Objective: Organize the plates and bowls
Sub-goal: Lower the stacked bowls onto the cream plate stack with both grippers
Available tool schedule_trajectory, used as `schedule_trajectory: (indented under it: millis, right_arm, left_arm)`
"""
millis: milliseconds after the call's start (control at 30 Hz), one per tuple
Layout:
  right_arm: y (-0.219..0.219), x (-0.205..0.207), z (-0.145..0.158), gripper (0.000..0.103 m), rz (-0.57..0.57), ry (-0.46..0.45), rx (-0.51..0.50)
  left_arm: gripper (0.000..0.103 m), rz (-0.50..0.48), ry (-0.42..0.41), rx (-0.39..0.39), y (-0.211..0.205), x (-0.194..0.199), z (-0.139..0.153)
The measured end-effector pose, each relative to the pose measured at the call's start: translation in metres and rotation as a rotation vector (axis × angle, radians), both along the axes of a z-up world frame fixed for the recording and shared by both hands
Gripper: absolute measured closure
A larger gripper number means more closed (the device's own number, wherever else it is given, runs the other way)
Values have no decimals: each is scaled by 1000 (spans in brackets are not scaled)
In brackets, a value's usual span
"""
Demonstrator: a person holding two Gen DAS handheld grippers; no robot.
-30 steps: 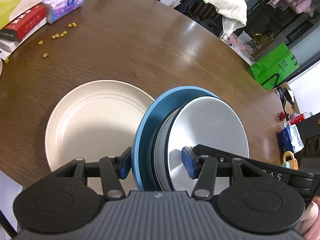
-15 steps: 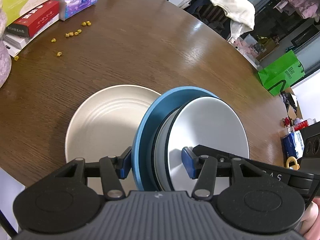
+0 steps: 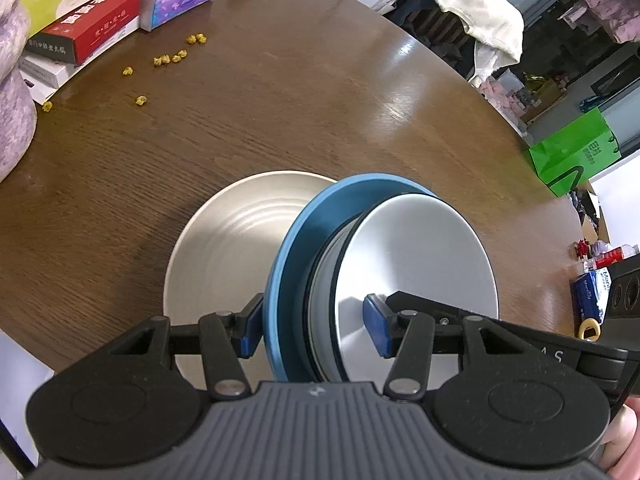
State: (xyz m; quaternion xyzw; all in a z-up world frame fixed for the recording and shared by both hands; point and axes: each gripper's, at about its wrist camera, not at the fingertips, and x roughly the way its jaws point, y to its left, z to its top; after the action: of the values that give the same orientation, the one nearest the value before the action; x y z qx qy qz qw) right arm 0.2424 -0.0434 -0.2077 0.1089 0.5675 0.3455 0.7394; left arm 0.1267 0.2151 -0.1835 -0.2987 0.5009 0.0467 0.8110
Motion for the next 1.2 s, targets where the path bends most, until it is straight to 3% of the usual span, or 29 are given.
schedule_trajectory:
  millis: [1200]
  right_arm:
    - [22, 3, -26, 59, -25, 49, -9]
  left_arm:
    - [50, -31, 36, -10, 19, 8, -23]
